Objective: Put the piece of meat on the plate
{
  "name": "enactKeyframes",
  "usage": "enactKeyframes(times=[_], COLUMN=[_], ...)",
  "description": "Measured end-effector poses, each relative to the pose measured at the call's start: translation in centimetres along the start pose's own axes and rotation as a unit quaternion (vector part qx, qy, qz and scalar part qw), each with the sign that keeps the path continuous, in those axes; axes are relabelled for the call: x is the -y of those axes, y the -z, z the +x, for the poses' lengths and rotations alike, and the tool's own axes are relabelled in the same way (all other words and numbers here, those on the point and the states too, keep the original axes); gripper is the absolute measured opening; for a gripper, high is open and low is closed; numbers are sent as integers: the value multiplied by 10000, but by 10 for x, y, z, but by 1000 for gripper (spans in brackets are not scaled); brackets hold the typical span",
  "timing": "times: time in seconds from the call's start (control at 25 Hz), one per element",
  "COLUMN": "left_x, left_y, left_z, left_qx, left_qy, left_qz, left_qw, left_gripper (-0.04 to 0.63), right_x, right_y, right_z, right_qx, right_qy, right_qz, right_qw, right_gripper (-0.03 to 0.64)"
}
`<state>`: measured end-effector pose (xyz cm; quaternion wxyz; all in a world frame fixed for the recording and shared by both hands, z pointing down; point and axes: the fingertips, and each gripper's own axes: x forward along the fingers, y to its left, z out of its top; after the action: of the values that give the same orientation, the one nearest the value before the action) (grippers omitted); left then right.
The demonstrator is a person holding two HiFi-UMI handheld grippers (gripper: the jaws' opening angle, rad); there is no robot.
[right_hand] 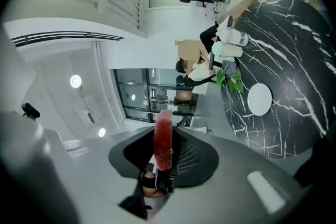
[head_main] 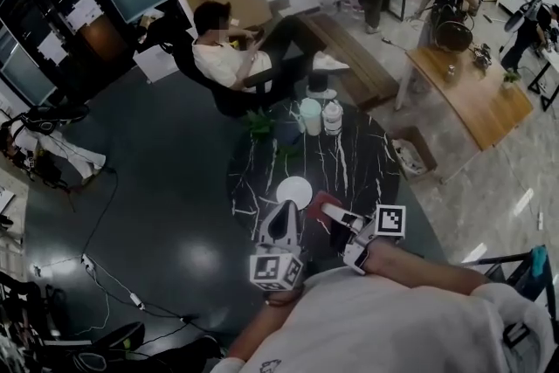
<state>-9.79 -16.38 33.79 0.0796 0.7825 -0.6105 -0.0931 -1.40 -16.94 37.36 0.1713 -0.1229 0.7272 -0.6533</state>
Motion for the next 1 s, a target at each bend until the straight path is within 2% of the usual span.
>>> enactKeyframes(times=[0.32,0.72,1.0], left_x=[-51,-109,-137], left_y=[2,1,0], left_z=[28,59,74], left_qx=[-80,-227,-315], left_qy=[195,493,758], left_qz=[-241,-323,-65], left_qw=[9995,9980,9966], left_gripper=[6,6,6], right_x=[17,26,40], right_y=[-15,-31,-31], right_z=[47,107,138], right_qx=[188,581,810], right_qy=[215,259,308], right_qz=[-50,-7,77], right_qw=[9996,9980,9962], right_gripper=[91,91,91])
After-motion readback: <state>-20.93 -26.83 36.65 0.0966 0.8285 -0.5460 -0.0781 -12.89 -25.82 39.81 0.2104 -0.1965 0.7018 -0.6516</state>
